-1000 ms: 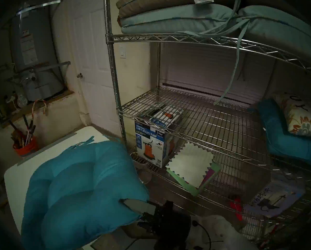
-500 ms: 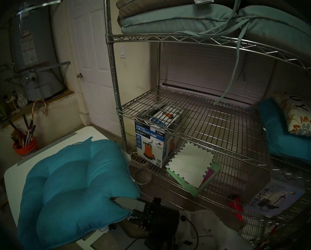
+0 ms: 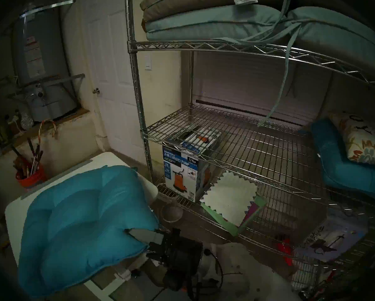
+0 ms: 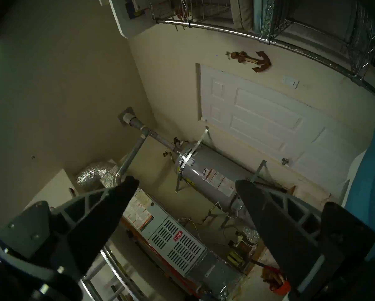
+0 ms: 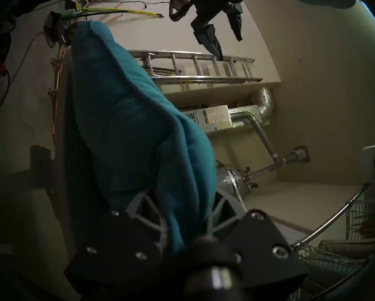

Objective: Take cushion off the shelf

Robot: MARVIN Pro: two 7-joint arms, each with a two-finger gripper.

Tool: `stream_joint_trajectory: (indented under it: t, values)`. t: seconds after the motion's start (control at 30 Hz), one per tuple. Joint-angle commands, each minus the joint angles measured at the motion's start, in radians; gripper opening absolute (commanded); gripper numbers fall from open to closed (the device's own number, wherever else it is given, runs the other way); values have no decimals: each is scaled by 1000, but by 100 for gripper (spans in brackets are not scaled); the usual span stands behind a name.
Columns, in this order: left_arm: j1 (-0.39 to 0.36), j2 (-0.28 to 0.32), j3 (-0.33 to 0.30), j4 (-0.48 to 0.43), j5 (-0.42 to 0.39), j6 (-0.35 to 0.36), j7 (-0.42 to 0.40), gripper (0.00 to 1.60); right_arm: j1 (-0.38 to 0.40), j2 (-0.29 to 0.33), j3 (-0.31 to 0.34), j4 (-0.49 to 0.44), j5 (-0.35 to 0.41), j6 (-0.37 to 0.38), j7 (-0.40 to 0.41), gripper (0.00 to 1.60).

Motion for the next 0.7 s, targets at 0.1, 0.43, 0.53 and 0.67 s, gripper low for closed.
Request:
stream_joint_trajectory:
  t: [0.1,0.43,0.53,0.67]
  values:
    - [10,0,-4,-11,-3,-1,5,160,142,-80,-68,55,2,11,-12,0]
    - [10,0,-4,-10,-3,-2,5,160,247,-139,-125,184,-11,20,-16,0]
    - [10,0,-4,-10,-3,-2,5,160,275,-154,-143,220,-15,22,-18,0]
    - [10,0,-4,-10,-3,-2,5,160,310,-178,-157,268,-20,28,-21,0]
